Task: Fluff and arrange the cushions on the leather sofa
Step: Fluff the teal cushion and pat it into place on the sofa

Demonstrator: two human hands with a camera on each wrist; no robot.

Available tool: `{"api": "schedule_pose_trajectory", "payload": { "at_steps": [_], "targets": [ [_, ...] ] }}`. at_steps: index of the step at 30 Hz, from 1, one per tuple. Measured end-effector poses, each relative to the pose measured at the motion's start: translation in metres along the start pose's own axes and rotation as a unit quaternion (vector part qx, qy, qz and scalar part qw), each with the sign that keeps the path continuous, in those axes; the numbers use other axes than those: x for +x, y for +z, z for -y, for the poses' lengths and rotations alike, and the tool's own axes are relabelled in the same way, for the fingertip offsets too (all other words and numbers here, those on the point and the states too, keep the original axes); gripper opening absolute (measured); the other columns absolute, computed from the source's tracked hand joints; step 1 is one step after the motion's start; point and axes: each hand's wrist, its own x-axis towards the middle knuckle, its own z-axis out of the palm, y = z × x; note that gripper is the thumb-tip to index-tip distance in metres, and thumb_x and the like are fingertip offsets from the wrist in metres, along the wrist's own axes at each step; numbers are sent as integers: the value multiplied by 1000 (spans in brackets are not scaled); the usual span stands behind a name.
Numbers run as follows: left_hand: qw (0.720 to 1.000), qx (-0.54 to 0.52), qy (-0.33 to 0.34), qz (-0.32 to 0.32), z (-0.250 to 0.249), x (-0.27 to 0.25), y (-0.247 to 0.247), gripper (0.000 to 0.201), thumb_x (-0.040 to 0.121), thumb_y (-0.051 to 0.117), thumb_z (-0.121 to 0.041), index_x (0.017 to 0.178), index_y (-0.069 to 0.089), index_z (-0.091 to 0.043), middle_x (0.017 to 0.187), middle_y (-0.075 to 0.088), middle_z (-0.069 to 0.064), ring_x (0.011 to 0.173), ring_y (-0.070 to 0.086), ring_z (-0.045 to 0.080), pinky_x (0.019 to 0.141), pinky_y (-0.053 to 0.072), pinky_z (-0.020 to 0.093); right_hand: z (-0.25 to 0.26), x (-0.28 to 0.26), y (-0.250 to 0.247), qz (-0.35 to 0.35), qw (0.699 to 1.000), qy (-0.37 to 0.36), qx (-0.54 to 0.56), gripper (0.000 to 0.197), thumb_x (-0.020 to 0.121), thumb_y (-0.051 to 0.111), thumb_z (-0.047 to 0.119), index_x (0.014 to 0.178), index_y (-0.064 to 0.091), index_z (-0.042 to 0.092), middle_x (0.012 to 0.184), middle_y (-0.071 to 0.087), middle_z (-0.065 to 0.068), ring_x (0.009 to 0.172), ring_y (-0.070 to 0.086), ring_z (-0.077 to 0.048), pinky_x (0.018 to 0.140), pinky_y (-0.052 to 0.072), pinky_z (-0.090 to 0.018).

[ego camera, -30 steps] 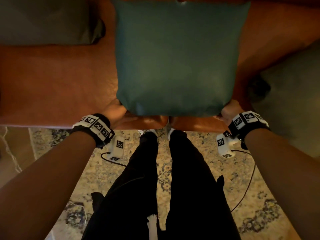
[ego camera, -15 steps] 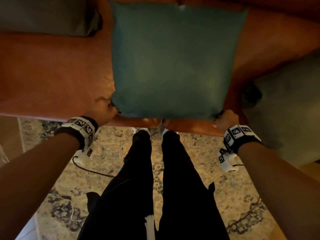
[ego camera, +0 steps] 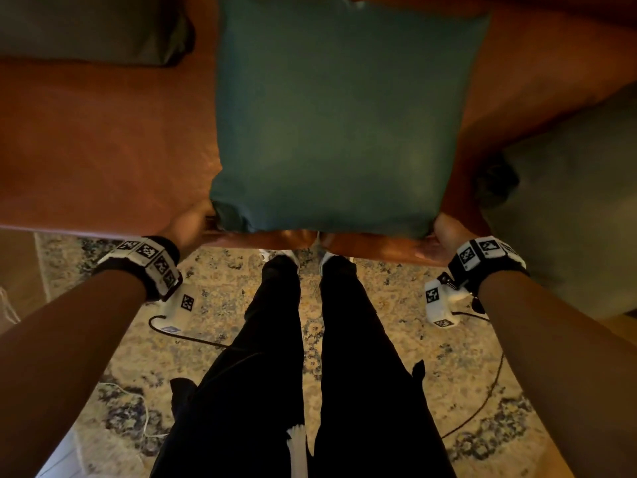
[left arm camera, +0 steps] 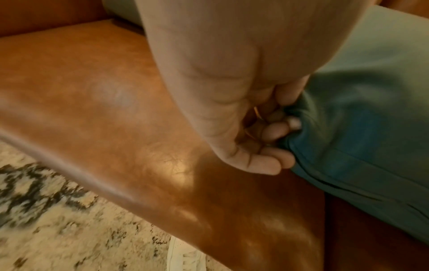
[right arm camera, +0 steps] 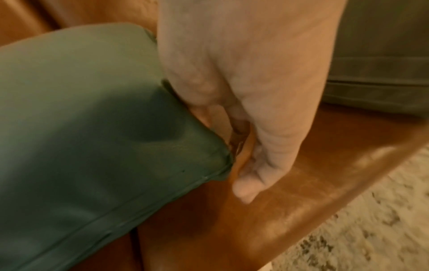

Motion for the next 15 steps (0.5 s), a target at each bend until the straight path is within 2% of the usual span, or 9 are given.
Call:
{"api": "schedule_pose_trajectory", "payload": {
  "at_steps": [2, 3, 5, 6, 8, 9, 10, 13, 15],
  "targets": [
    [1000, -12, -6, -5, 0, -2, -1, 26, 104, 39, -18, 110, 63, -12, 97, 65, 8, 86, 62, 23, 84, 52, 38, -2, -1, 2, 49, 998, 7, 38, 16, 108, 53, 28, 103, 57, 13, 99, 62, -12, 85, 65, -28, 63, 61, -37],
    [1000, -7, -12, -7, 0, -4, -2, 23, 103, 40, -16, 101, 62, -13, 89, 61, 8, 81, 60, 23, 80, 51, 37, -2, -2, 2, 49, 997, 9, 59, 12, 107, 56, 19, 100, 58, 10, 100, 65, -14, 84, 66, -29, 58, 61, -35],
    [1000, 3, -26, -5, -2, -7, -1, 21, 102, 44, -14, 87, 59, -13, 76, 54, 8, 74, 57, 24, 73, 51, 35, -1, 1, 0, 41, 995, 4, 93, 3, 101, 62, 3, 99, 62, 1, 108, 69, -22, 80, 71, -33, 64, 62, -35],
    [999, 8, -32, -1, -3, -8, 0, 21, 102, 46, -13, 84, 58, -12, 72, 53, 7, 71, 56, 24, 70, 52, 35, -2, 3, -2, 44, 993, 1, 111, 8, 98, 63, -3, 106, 62, -4, 111, 70, -25, 77, 75, -35, 66, 64, -39],
    [998, 37, -43, -4, -6, -5, 1, 21, 102, 47, -10, 85, 59, -10, 69, 52, 6, 67, 55, 22, 66, 53, 33, -1, 7, -8, 40, 988, -14, 146, 41, 92, 67, -10, 130, 54, -6, 114, 68, -30, 74, 78, -38, 61, 64, -40],
    [997, 58, -49, -7, -9, -3, 1, 21, 102, 47, -8, 86, 60, -9, 68, 51, 7, 65, 54, 22, 67, 53, 34, -1, 8, -9, 19, 990, -23, 136, 56, 89, 70, -13, 140, 47, -5, 118, 67, -31, 79, 78, -41, 63, 64, -42],
    [996, 76, -55, -6, -12, -2, 2, 20, 101, 47, -7, 86, 60, -9, 69, 52, 7, 63, 54, 21, 67, 53, 34, -1, 10, -10, 20, 992, -35, 123, 61, 88, 71, -13, 142, 44, -5, 121, 65, -33, 85, 77, -43, 69, 64, -45],
    [990, 116, -72, 24, -20, -3, 4, 11, 101, 55, -12, 98, 66, -12, 80, 64, 8, 71, 59, 21, 72, 52, 33, 0, 0, -9, 26, 998, -45, 29, 15, 96, 65, -7, 108, 55, -9, 119, 67, -31, 97, 74, -41, 90, 61, -50],
    [988, 125, -68, 51, -25, -6, 2, 11, 99, 59, -10, 102, 67, -15, 87, 68, 8, 78, 60, 21, 76, 49, 33, -2, 2, -11, 16, 998, -56, -31, 10, 101, 57, -4, 108, 58, -10, 114, 69, -31, 94, 73, -40, 85, 62, -47]
  ]
}}
